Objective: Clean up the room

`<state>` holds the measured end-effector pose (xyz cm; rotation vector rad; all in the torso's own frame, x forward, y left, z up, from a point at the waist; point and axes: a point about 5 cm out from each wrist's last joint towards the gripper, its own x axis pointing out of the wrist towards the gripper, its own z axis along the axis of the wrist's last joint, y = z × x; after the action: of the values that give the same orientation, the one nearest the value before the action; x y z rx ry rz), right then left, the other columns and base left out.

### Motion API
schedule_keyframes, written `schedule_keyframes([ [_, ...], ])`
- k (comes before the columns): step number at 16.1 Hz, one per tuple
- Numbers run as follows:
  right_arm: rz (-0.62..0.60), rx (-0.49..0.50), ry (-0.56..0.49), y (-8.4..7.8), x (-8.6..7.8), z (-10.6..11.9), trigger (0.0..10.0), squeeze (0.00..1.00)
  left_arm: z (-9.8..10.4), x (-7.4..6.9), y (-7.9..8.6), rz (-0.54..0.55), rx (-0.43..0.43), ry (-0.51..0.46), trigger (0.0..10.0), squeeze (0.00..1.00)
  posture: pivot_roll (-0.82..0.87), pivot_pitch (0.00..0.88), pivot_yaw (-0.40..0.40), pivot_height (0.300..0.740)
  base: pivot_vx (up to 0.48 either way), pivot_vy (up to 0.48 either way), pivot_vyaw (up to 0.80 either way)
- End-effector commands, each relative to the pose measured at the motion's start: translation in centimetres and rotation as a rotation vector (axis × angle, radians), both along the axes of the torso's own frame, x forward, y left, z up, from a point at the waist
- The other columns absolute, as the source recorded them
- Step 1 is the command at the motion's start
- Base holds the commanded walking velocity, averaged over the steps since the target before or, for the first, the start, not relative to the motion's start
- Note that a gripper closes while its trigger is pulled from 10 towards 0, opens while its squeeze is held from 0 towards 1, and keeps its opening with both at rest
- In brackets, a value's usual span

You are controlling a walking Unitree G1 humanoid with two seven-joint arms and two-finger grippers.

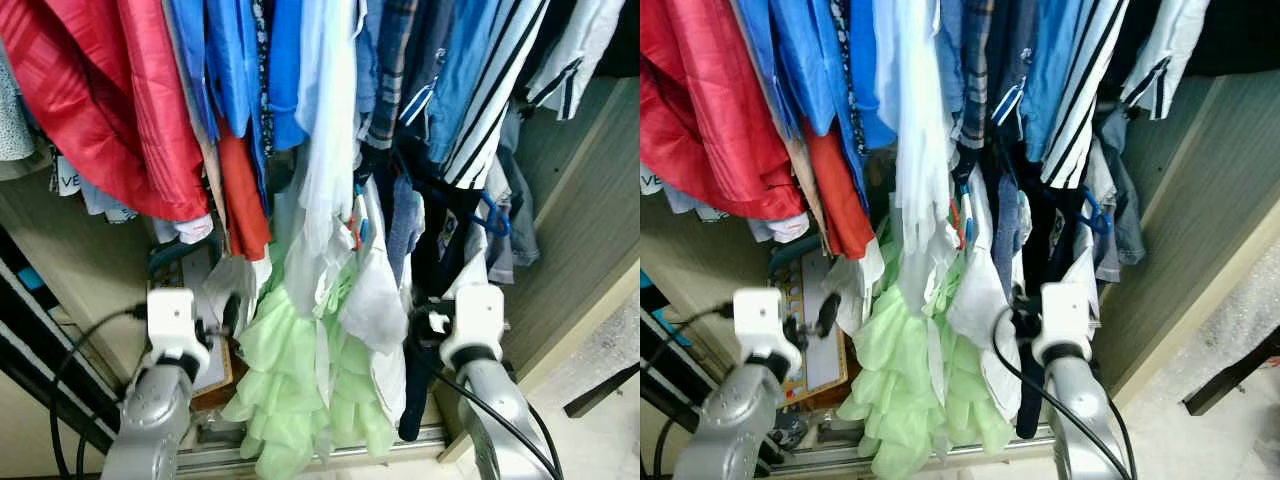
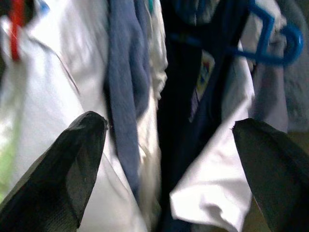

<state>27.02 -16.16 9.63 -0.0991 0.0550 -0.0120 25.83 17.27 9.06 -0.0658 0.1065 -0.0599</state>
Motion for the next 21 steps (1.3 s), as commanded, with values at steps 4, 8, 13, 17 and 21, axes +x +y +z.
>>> schedule_keyframes([
  [4, -0.012, 0.044, 0.04, -2.0, -3.4, -0.3, 10.0, 0.0, -1.2, -4.3, 2.1, 0.049, 0.069, 0.061, 10.0, 0.0, -0.01, 0.0, -0.001, 0.74, 0.0, 0.0, 0.0],
  [8, 0.025, 0.016, 0.058, -1.4, -6.1, -0.2, 10.0, 0.0, -0.4, -6.9, 3.1, 0.09, 0.118, 0.08, 10.0, 0.0, 0.0, 0.0, -0.009, 0.74, 0.0, 0.0, 0.0],
  [13, 0.046, -0.006, 0.004, -0.7, -4.2, 1.2, 10.0, 0.0, 1.2, -4.8, 2.0, 0.039, 0.121, 0.01, 10.0, 0.0, 0.01, 0.004, -0.026, 0.74, 0.0, 0.0, 0.0],
  [17, 0.062, -0.05, -0.022, -0.4, -2.8, 1.9, 10.0, 0.0, 2.0, -2.7, 0.9, -0.011, 0.133, -0.029, 10.0, 0.0, 0.0, 0.0, -0.034, 0.74, 0.0, 0.0, 0.6],
  [21, 0.017, -0.037, -0.048, -1.2, -1.8, 2.1, 10.0, 0.0, 2.4, -2.2, 0.5, -0.05, 0.112, -0.052, 10.0, 0.0, 0.0, 0.0, -0.01, 0.74, 0.0, 0.0, 0.42],
])
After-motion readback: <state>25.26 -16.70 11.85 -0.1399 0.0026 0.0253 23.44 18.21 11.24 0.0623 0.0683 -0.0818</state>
